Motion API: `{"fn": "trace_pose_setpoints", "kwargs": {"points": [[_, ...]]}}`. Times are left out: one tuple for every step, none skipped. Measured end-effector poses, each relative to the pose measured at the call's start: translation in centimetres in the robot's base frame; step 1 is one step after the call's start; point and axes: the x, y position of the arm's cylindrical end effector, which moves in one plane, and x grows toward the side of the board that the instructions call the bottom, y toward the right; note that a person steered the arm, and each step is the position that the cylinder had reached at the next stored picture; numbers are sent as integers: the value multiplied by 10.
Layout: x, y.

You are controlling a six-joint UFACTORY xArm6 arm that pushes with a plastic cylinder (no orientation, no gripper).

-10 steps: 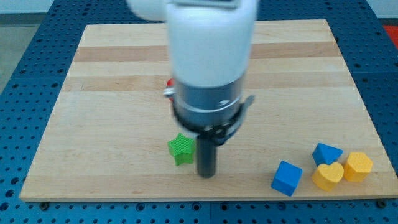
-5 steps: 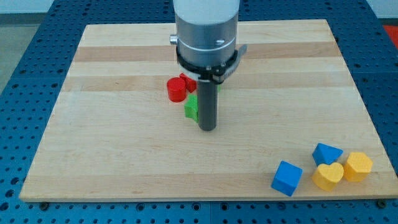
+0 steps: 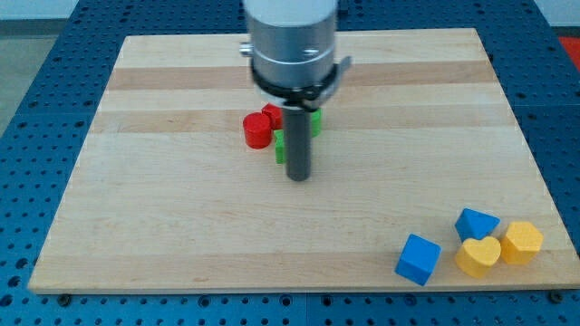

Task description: Move green star at the bottom of red star

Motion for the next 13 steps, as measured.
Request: {"fn": "trace_pose_setpoints", "kwargs": {"points": [[-16, 15], [-21, 14], [-4, 13], [16, 12], [6, 5], [-13, 0], [-19, -11], [-18, -17], [-13, -17], [-13, -25], [-8, -33], [0, -42], [-5, -45]]}}
